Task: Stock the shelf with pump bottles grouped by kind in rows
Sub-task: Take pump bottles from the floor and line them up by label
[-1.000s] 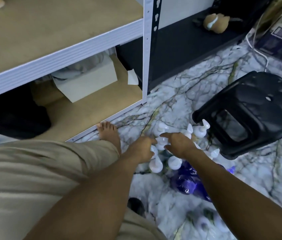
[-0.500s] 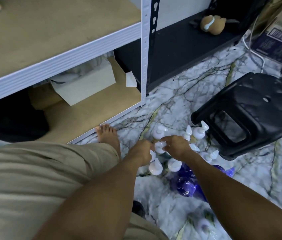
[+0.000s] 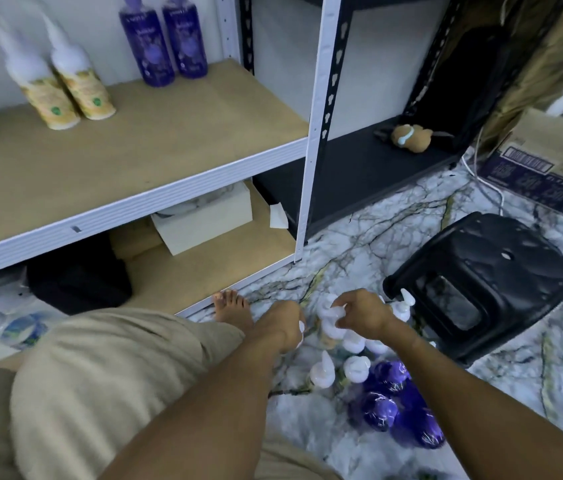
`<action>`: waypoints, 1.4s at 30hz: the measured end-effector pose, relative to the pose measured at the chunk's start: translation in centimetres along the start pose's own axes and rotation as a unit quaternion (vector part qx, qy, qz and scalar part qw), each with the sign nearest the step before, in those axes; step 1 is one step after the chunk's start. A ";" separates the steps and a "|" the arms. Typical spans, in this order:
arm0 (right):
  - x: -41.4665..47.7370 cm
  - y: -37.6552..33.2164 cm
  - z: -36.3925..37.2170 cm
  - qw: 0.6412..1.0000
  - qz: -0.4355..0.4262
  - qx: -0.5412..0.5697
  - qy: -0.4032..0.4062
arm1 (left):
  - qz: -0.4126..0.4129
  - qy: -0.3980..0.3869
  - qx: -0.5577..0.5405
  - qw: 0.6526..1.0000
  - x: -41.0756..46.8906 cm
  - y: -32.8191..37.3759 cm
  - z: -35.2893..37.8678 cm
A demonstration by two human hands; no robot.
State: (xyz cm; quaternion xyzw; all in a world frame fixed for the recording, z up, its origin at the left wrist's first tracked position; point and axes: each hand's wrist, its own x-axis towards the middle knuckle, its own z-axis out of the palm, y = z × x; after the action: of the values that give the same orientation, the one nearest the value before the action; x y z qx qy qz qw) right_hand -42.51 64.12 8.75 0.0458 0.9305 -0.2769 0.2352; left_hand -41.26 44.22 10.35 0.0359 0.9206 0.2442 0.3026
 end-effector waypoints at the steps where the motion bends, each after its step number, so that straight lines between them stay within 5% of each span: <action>1: -0.5 -0.7 -0.6 1.000 -0.007 -0.005 0.007 | 0.005 0.018 0.016 1.000 -0.7 0.2 -0.8; 20: -9.4 -22.3 -15.0 0.961 -0.235 0.037 0.139 | 0.189 0.299 0.027 0.935 -14.8 -0.3 -23.7; 33: -8.2 -40.1 -16.6 0.911 -0.385 0.045 0.143 | 0.090 0.435 0.066 0.893 -25.4 -7.5 -36.9; 42: -3.0 -50.5 -13.1 0.913 -0.387 0.040 0.121 | 0.018 0.494 0.059 0.867 -27.4 -14.9 -41.2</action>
State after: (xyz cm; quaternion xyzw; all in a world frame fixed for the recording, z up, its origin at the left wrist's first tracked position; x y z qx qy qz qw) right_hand -56.13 28.73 44.78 -0.2752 0.8848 -0.3759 -0.0063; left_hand -41.45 7.64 46.85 -0.0548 0.9615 0.1808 -0.1994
